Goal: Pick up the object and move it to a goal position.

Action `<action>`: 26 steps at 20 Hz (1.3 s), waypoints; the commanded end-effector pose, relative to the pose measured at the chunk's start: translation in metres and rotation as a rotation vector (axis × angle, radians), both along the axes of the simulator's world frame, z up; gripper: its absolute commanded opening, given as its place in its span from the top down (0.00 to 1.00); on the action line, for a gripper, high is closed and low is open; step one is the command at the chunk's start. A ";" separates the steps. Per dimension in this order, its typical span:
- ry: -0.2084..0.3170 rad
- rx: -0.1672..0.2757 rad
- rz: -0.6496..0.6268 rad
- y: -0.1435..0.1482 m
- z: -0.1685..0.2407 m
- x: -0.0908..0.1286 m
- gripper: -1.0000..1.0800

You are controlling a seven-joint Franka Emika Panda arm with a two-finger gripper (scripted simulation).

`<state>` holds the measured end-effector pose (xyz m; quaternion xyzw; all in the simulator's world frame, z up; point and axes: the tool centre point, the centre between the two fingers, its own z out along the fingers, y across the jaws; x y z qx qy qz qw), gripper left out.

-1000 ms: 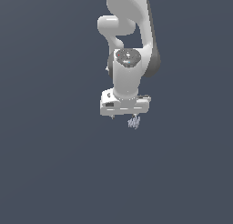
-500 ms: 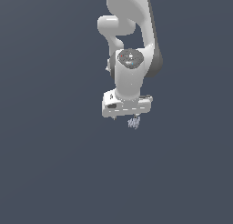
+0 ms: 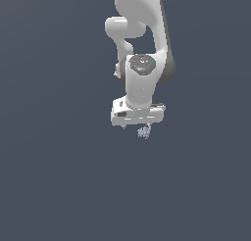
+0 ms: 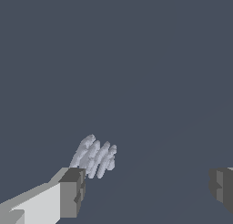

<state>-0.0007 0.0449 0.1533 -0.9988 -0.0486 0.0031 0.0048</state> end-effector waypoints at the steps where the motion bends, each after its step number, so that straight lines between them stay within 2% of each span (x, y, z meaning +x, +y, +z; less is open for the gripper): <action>1: 0.000 0.000 -0.020 0.004 -0.004 -0.002 0.04; 17: -0.003 -0.008 -0.265 0.040 -0.049 -0.032 0.04; 26: -0.005 -0.010 -0.337 0.050 -0.061 -0.042 0.04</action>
